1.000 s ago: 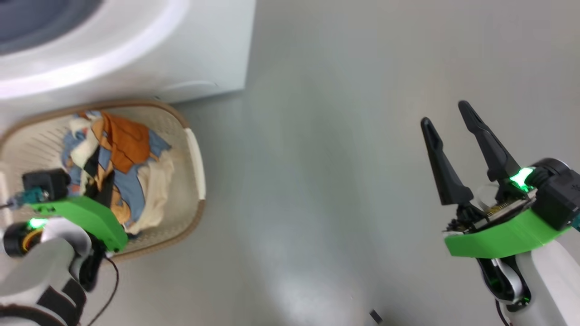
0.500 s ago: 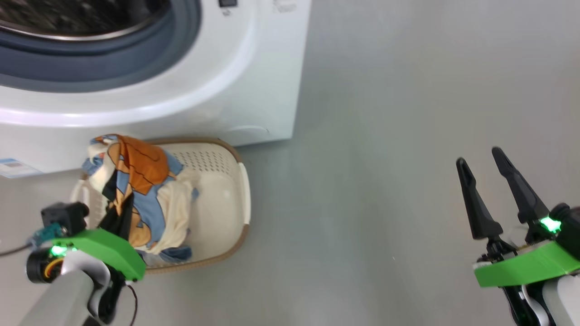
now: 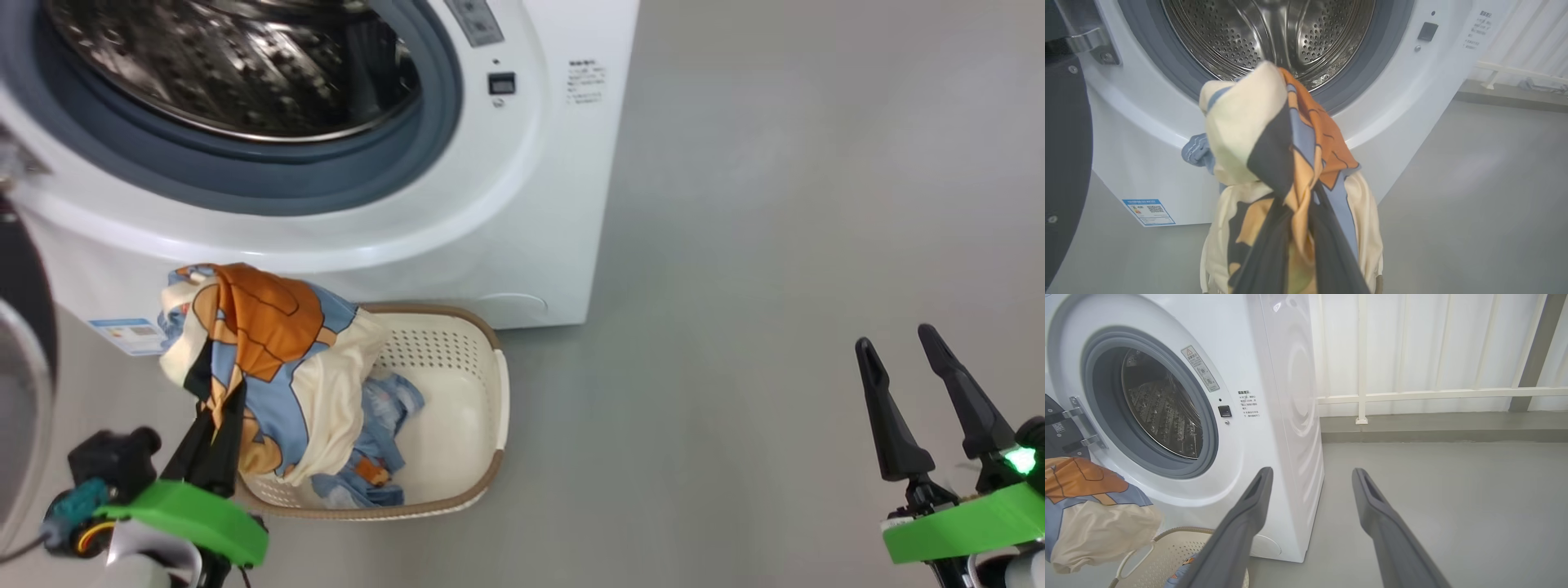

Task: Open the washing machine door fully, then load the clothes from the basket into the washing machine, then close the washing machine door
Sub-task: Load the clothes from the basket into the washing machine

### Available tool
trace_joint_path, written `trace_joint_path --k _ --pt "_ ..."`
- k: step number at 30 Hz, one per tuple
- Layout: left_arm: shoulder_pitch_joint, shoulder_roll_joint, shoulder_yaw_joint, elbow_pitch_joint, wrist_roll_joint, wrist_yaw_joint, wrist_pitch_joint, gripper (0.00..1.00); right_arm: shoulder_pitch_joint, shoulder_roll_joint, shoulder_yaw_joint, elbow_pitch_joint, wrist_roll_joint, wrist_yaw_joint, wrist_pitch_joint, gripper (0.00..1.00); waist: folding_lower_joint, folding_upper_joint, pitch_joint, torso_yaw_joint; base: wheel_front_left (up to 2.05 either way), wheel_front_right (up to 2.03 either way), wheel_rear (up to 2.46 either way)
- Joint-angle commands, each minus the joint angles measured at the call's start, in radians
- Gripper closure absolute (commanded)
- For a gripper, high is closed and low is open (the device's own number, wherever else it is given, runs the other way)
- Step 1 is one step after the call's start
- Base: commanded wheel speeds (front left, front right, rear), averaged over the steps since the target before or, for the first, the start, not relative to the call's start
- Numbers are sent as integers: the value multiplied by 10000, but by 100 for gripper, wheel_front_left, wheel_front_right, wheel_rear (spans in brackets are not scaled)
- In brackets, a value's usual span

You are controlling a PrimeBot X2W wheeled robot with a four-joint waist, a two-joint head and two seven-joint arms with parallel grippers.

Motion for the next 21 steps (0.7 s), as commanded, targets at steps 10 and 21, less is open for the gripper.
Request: trace_joint_path --k 10,21 --pt "1841 181 1696 -2815 885 685 -137 100 612 -241 -276 -306 228 73 -80 0 1 0 -715 556 0 0 0" --pt "3620 351 2121 -5180 1351 1504 -107 100 1027 -257 -488 -529 237 73 -80 0 1 0 -917 644 0 0 0"
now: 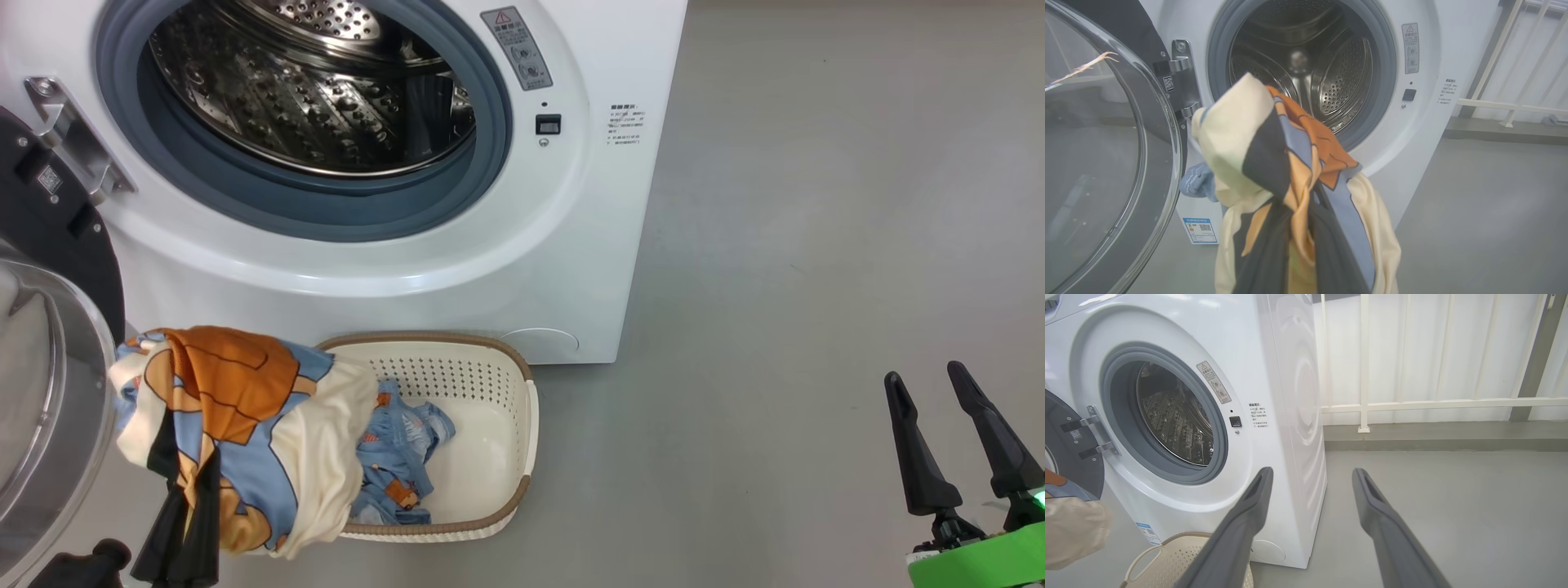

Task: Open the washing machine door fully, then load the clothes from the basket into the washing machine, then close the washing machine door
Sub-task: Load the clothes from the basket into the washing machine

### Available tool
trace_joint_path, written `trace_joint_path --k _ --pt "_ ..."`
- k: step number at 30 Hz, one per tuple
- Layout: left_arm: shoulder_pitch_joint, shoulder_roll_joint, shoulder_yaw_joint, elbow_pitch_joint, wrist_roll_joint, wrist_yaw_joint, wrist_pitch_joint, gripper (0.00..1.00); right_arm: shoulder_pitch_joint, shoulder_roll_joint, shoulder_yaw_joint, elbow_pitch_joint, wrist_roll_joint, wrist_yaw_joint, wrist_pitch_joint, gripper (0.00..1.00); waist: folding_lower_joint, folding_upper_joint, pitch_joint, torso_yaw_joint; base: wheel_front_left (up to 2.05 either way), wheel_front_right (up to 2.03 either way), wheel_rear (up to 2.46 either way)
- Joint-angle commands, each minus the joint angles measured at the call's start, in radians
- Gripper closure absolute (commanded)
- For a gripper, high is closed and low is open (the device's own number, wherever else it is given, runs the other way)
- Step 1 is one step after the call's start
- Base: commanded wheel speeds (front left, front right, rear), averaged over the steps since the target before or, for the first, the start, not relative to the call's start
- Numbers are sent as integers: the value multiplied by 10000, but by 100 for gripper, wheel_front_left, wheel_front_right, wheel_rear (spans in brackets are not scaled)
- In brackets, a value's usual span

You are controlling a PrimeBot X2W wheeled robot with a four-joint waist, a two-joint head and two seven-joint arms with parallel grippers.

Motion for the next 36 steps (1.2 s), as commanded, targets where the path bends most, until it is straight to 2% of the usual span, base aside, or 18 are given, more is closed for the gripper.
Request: trace_joint_path --k 1,10,17,28,36 --pt "-137 286 449 -510 149 111 -36 100 -20 -252 102 -274 207 73 -80 0 1 0 25 2 0 0 0" --pt "0 313 541 -866 14 256 79 100 -148 -210 153 -334 196 73 -80 0 1 0 270 -69 0 0 0" --pt "-706 380 414 -438 39 23 94 100 -515 62 234 -349 143 73 -80 0 1 0 818 -196 0 0 0" --pt "-3628 708 617 1245 -265 -658 360 100 -1577 501 732 -248 48 73 -80 0 1 0 2096 -850 0 0 0" --pt "-6346 1038 630 3158 -306 -1181 651 100 -2144 712 952 -154 34 73 -80 0 1 0 2923 -1420 0 0 0"
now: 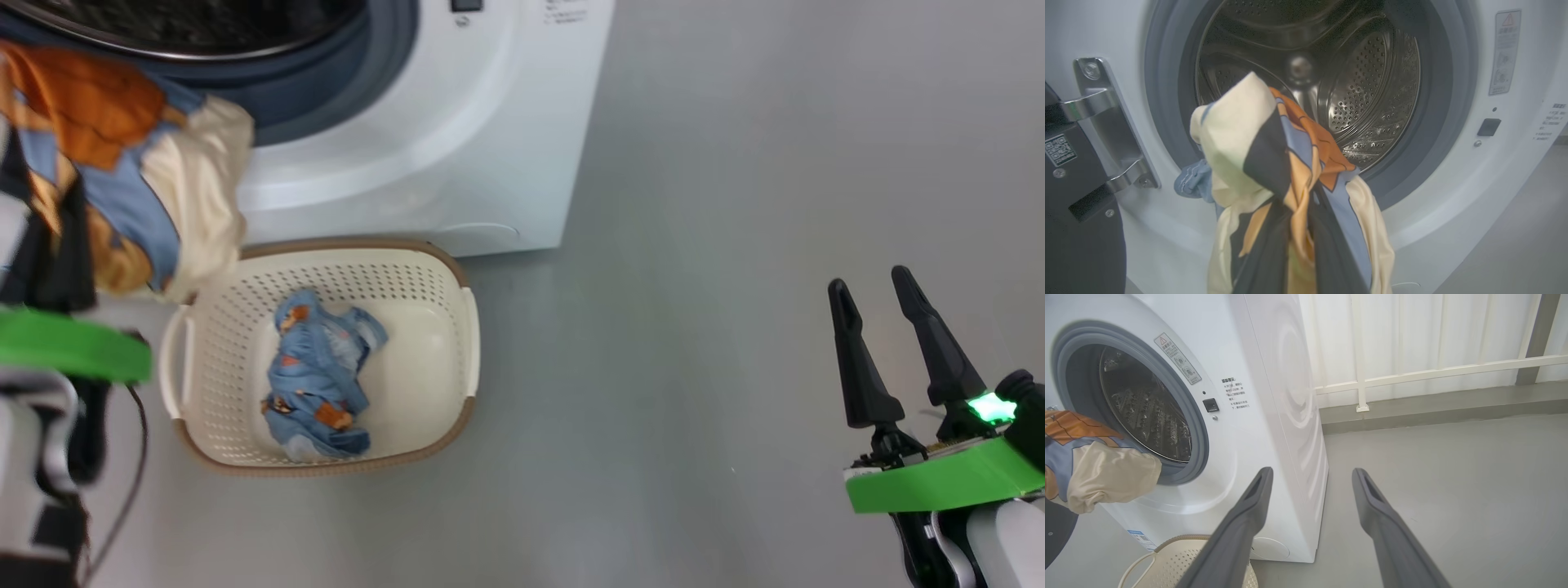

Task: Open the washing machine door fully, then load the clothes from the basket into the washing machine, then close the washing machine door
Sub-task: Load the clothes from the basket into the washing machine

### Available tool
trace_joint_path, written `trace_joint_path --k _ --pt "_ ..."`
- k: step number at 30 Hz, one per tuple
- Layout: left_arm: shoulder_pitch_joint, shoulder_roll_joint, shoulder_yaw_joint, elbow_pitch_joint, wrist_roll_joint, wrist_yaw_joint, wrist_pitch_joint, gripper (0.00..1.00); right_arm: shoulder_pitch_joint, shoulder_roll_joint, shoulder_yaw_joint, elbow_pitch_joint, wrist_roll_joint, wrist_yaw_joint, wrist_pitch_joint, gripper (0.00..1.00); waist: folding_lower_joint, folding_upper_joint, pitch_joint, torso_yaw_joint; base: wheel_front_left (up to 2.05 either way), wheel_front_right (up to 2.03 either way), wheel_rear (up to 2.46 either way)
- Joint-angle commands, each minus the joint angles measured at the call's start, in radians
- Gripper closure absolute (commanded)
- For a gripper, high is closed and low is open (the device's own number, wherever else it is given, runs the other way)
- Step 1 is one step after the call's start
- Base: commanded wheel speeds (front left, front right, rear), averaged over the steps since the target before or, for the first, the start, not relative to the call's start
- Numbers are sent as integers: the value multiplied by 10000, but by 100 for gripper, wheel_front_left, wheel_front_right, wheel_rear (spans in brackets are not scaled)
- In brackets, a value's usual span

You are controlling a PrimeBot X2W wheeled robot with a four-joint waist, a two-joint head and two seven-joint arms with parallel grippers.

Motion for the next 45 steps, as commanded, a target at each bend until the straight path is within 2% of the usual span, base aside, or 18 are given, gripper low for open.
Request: trace_joint_path --k 1,10,22,26,38,45 --pt "-892 585 359 327 36 -143 73 100 -234 -69 276 -203 37 73 -80 0 -2 0 582 -534 0 0 0" --pt "-3543 1011 103 2905 371 -528 362 100 -611 156 509 -167 20 73 -80 0 -2 0 1261 -1262 0 0 0" --pt "-6124 828 -548 5538 900 -742 501 100 -891 326 732 -192 -4 73 -80 0 -2 0 1836 -1713 0 0 0" --pt "-6819 922 -740 6352 1076 -836 457 100 -1000 338 879 -194 11 73 -80 0 -2 0 2032 -1902 0 0 0" --pt "-8447 1496 -1143 8226 1352 -1114 539 100 -1016 342 1544 -173 41 73 -80 0 -2 0 2414 -2561 0 0 0" --pt "-9328 1751 -1016 8300 1299 -1120 -496 100 -952 331 1716 -293 74 73 -80 0 -2 0 2607 -2847 0 0 0"
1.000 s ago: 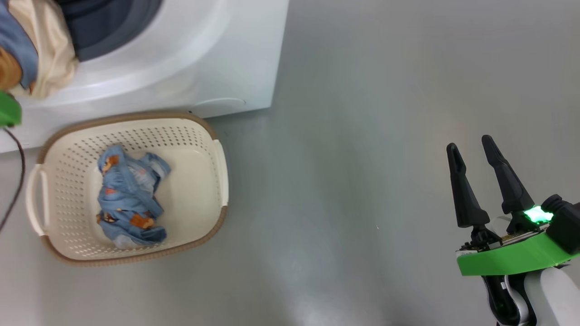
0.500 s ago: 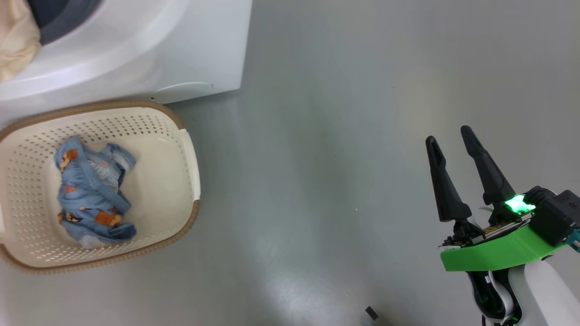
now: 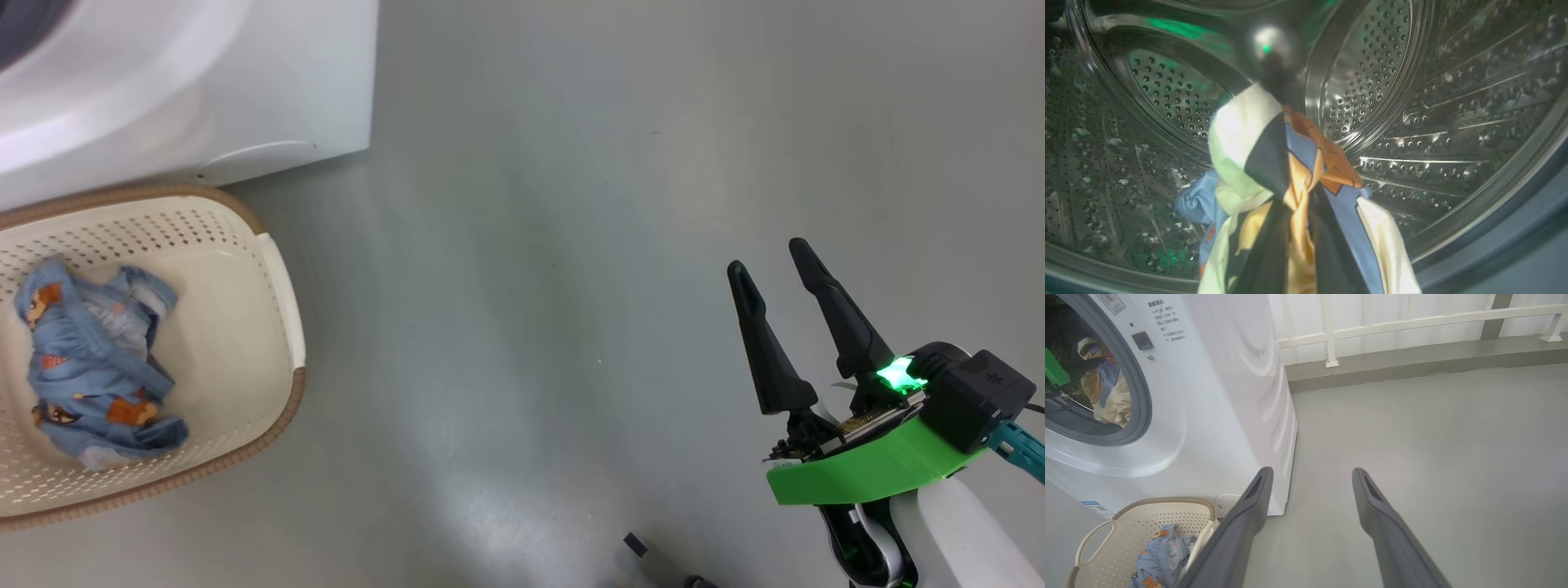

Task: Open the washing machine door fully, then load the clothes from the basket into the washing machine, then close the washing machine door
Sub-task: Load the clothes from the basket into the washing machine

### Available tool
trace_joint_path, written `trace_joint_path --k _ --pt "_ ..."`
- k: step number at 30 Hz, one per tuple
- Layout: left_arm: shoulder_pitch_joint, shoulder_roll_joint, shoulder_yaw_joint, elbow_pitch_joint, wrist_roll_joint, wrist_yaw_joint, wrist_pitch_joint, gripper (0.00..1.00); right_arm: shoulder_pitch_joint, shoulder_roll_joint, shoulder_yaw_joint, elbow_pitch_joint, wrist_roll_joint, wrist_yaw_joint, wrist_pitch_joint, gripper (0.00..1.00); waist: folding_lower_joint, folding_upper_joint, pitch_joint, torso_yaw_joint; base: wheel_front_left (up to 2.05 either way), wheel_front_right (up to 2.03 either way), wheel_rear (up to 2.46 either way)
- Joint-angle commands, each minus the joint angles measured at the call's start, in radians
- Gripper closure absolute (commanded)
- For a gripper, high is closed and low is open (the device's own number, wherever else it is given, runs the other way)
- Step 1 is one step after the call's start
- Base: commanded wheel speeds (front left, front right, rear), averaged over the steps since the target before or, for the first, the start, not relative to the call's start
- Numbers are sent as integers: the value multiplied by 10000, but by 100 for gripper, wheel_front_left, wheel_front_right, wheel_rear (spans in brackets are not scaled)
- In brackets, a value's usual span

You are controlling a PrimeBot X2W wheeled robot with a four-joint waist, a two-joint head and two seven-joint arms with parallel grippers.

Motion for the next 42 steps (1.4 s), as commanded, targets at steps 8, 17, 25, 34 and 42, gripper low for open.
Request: trace_joint_path --k 8,17,25,34,42 --pt "-220 890 728 -1205 -30 290 -388 100 219 -137 378 -421 51 73 -80 0 0 0 256 -258 0 0 0" --pt "655 837 1044 -1544 296 488 -392 0 259 -175 505 -451 38 73 -80 0 0 0 219 -262 0 0 0" --pt "980 549 1248 -1727 496 335 -393 0 160 -172 523 -422 21 73 -80 0 0 0 120 -136 0 0 0" --pt "1557 176 1760 -2256 611 266 -394 0 33 -256 434 -366 32 73 -80 0 0 0 19 65 0 0 0" --pt "2383 -283 2436 -2746 671 138 -394 0 -121 -455 275 -345 6 73 -80 0 0 0 -243 377 0 0 0"
